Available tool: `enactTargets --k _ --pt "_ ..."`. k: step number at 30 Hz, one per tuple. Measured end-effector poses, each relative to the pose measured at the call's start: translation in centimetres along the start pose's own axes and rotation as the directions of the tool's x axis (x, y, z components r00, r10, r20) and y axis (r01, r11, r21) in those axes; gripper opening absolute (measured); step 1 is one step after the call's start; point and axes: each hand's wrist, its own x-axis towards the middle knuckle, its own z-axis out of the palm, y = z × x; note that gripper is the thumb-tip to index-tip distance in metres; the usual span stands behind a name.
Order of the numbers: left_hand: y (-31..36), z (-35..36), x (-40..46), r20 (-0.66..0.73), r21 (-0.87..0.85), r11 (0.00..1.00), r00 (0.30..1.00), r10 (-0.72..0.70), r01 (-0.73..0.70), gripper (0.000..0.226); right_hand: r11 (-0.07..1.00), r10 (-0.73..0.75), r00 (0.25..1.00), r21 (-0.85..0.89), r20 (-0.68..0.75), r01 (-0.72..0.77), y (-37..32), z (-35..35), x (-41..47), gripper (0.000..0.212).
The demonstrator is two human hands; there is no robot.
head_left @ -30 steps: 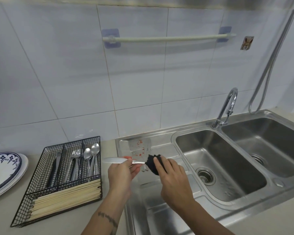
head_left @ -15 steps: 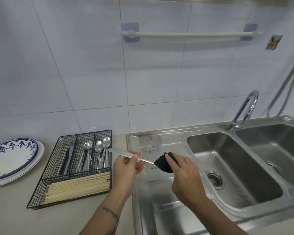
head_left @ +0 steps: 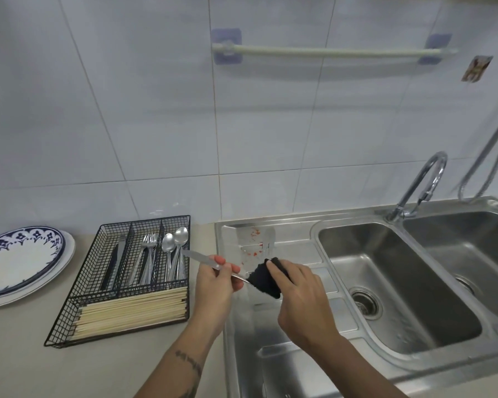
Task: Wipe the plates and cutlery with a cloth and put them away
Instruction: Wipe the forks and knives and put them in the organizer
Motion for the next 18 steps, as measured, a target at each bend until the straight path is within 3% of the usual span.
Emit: enactTargets --k 7,12,15,18 --pt "-0.4 0.1 0.1 0.054 -0.021 0.997 0.996 -0.066 0.068 0.008 1.000 -0.002 0.999 0.001 0.041 0.002 -0.4 1.1 -1.2 0.076" --pt "-0.2 0.0 -0.3 -0.039 -0.058 0.998 0.999 -0.035 0.033 0.005 0.999 -0.041 0.998 0.004 0.044 0.041 -1.1 0.7 -0.8 0.080" --pt "0.2 -0.1 -0.4 -0.049 -0.141 0.985 0.993 -0.108 0.100 0.009 0.995 -0.098 0.994 -0.027 0.055 0.099 -1.1 1.2 -0.9 0.080" --pt "-0.1 -0.8 -0.3 -0.091 -0.200 0.966 0.979 -0.183 0.162 0.011 0.999 -0.024 0.995 -0.021 0.096 0.026 -0.4 1.5 -0.9 0.085"
